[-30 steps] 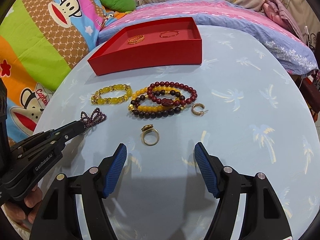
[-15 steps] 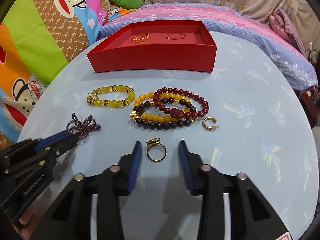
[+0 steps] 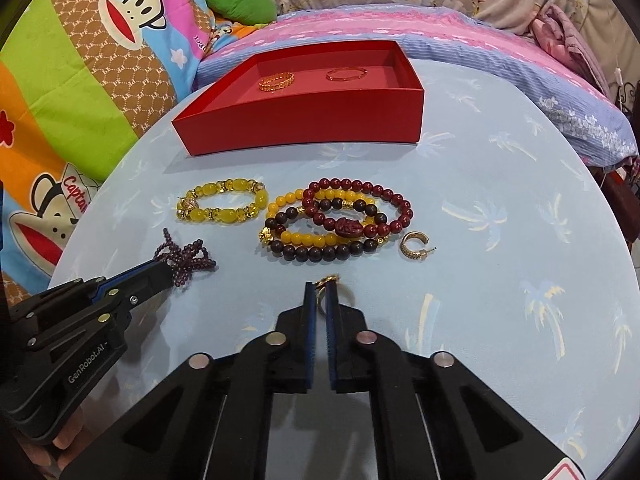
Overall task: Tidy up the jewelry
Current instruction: 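Grasp the gold ring with the right tool while the left tool holds the garnet strand, then lift the garnet strand with the left tool while the right tool lifts the ring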
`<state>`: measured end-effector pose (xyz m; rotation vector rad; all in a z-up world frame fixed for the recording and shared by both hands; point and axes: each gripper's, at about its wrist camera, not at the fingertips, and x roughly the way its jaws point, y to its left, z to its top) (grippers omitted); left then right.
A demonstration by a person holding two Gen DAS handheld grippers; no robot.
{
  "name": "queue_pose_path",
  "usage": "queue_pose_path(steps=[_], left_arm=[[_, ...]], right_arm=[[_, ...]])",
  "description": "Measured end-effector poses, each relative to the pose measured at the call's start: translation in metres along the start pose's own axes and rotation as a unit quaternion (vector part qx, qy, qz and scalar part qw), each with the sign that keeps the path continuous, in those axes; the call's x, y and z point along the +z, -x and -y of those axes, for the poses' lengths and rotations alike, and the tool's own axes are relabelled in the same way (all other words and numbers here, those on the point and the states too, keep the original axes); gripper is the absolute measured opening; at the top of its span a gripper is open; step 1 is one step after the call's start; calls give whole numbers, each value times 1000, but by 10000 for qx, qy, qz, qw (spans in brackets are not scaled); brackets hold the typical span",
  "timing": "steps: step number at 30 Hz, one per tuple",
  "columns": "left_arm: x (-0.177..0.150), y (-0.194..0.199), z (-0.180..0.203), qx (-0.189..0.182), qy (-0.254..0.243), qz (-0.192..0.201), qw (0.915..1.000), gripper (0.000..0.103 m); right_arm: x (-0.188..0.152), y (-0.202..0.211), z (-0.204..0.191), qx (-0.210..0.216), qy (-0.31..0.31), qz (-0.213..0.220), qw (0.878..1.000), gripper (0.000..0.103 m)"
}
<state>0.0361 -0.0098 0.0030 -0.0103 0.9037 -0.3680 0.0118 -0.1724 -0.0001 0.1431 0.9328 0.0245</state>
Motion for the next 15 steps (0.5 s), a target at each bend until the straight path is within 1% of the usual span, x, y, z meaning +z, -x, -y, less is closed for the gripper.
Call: queue_pose_path(steps=[7, 15], left_arm=[[2, 7, 4, -86, -57, 66, 9999, 4], [7, 20, 5, -217, 9, 176, 9996, 4]], right_arm=[[0, 4, 5, 15, -86, 44, 10000, 1], [2, 15, 12, 36, -130, 167, 9998, 0]])
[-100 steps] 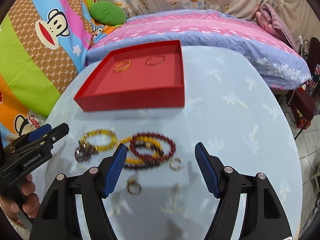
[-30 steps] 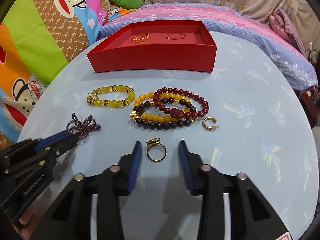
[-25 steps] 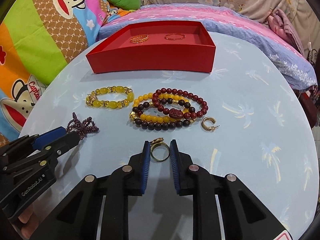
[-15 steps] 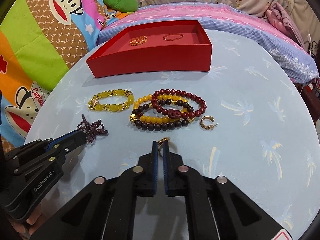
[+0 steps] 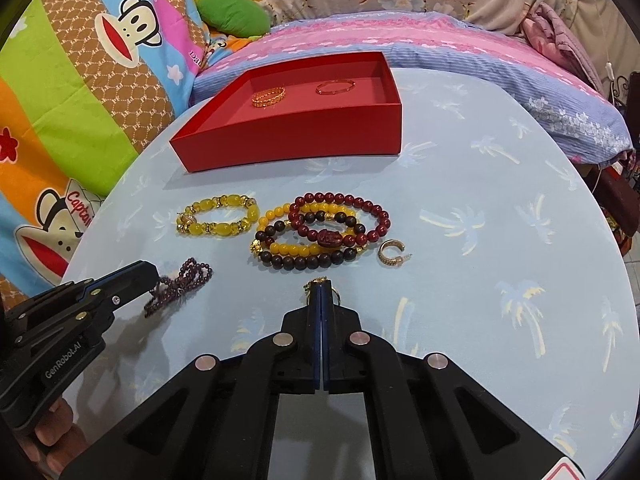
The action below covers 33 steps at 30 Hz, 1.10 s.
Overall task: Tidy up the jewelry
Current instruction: 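Lift the garnet strand with the left tool while the right tool lifts the ring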
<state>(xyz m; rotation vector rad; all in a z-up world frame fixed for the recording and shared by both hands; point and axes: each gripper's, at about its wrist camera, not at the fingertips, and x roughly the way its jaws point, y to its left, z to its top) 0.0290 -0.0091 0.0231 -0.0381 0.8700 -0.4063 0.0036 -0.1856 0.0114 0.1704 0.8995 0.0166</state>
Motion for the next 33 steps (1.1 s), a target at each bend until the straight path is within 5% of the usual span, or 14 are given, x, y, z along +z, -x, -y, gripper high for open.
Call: queue_pose_path(steps=[2, 4, 6, 15, 17, 20, 28, 33], left_arm=[[0, 1, 0, -22, -5, 3, 10000, 0], [0, 1, 1, -21, -1, -8, 10000, 0], [-1, 0, 1, -13, -2, -28, 10000, 0], [-9, -5, -6, 94, 153, -138, 9997, 4], [-9, -4, -7, 123, 148, -120, 9997, 26], [-7, -3, -2, 168, 59, -37, 9998, 43], [0, -27, 11, 1, -158, -228, 9996, 44], [-1, -37, 11, -98, -60, -401, 9991, 24]], right_arm=[[1, -1, 1, 36, 0, -8, 10000, 3], [1, -3, 2, 63, -11, -55, 10000, 28], [1, -4, 1, 34, 26, -30, 10000, 39], [3, -22, -10, -157, 316, -129, 9993, 40], [3, -23, -11, -190, 351, -115, 9991, 39], [4, -25, -13, -287, 413, -95, 9987, 18], [4, -22, -10, -240, 291, -84, 9993, 18], [4, -21, -7, -217, 222, -83, 9995, 18]])
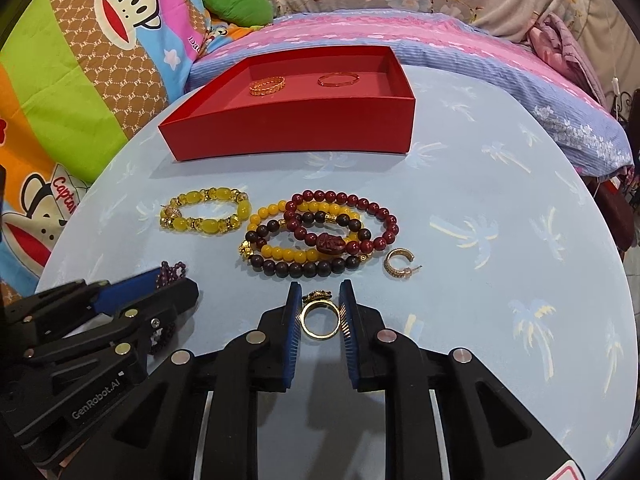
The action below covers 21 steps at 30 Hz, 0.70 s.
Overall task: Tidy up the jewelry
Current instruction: 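Lift the garnet strand with the left tool while the right tool lifts the ring, then carry the garnet strand and ring into the red tray and open both tools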
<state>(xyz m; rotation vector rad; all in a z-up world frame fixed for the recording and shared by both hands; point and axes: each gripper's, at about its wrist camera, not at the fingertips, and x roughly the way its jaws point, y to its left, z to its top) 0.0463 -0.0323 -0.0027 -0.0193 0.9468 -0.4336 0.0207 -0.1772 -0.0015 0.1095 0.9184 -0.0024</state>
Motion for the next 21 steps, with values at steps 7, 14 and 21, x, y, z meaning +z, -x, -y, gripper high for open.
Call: queue_pose_path(steps=[7, 14, 21], left_arm=[[-1, 4, 1, -51, 8, 2, 10000, 7], [2, 14, 1, -49, 3, 80, 10000, 7], [20, 31, -3, -177, 75, 245, 9995, 6]], right_arm=[[2, 2, 1, 57, -62, 12, 10000, 12], [6, 10, 2, 95, -83, 90, 9999, 12], [17, 20, 5, 184, -141, 236, 9995, 12]])
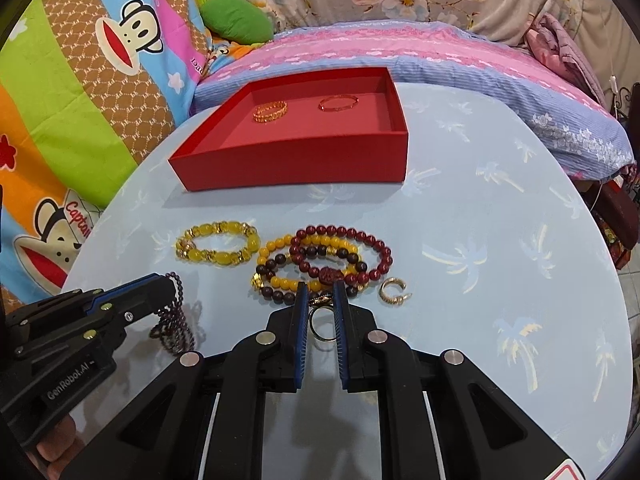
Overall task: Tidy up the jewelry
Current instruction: 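Carry the garnet strand and ring into the red tray and open both tools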
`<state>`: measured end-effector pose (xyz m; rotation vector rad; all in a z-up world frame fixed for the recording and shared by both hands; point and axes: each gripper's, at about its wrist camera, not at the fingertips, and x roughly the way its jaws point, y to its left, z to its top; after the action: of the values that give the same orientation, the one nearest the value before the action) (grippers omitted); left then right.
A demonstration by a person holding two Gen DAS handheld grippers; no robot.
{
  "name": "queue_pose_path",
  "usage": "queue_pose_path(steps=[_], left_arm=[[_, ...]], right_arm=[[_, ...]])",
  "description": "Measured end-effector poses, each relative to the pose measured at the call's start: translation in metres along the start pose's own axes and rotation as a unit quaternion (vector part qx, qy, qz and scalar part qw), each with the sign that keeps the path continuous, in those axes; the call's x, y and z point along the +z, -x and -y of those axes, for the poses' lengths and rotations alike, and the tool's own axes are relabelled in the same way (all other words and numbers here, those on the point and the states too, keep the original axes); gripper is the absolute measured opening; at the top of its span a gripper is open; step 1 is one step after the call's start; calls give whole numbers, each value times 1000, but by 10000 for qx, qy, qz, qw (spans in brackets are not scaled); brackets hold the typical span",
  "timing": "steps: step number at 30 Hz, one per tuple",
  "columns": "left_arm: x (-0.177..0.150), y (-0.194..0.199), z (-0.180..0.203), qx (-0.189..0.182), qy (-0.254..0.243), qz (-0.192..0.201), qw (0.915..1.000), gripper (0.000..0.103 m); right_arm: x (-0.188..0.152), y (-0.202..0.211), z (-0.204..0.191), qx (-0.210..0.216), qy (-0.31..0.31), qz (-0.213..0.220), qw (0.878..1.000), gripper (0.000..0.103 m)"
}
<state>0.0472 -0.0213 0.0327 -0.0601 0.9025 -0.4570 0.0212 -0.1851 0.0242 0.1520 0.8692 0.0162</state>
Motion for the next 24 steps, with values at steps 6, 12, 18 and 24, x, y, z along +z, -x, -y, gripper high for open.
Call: queue_pose_path(steps=[6, 12, 18, 24], left_arm=[[35, 9, -4, -62, -40, 233, 9997, 6], [91, 4, -12, -25, -96, 538, 9985, 6], [143, -31, -25, 102, -83, 528, 9985, 6], [178, -78, -41, 268, -59, 327, 9991, 6]], right_arm=[[26, 6, 2, 146, -3, 167, 9998, 12], [82, 4, 10, 285, -30, 459, 9985, 12], [144, -23, 17, 284, -27, 538, 9981, 12], [191, -73, 21, 213, 4, 301, 9993, 12]])
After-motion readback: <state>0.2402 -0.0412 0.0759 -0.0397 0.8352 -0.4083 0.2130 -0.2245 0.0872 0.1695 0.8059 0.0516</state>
